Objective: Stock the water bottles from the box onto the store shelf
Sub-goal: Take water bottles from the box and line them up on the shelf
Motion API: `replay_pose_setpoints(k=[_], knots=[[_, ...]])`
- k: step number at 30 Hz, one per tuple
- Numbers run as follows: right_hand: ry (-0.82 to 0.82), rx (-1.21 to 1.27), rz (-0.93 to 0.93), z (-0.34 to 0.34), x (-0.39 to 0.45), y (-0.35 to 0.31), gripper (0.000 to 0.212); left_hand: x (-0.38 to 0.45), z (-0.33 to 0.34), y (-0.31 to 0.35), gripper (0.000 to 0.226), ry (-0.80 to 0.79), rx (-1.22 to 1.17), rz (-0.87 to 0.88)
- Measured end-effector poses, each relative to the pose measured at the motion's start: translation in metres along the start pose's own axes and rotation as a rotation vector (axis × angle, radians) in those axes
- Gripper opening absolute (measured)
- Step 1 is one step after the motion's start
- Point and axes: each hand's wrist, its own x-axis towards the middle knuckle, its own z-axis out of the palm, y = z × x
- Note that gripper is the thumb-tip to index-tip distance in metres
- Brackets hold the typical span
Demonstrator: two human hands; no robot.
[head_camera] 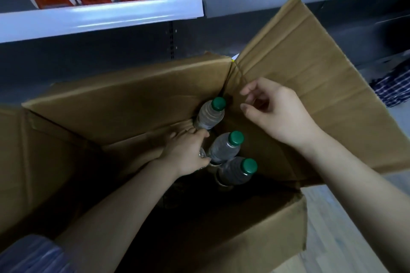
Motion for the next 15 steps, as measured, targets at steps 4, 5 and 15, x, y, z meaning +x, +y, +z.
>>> replay_pose_setpoints(k=[4,5,15], knots=[[0.001,-0.073,-0.040,0.004,0.003,0.010,0.022,0.013,0.011,0.001,0.062,0.001,-0.009,0.011],[-0.003,-0.084,-0.049,0.005,0.004,0.011,0.022,0.017,0.014,0.002,0.063,-0.005,-0.020,0.016],[-0.027,-0.088,-0.109,0.015,0.017,0.007,0.021,0.038,0.040,-0.002,0.069,-0.065,-0.310,0.043]])
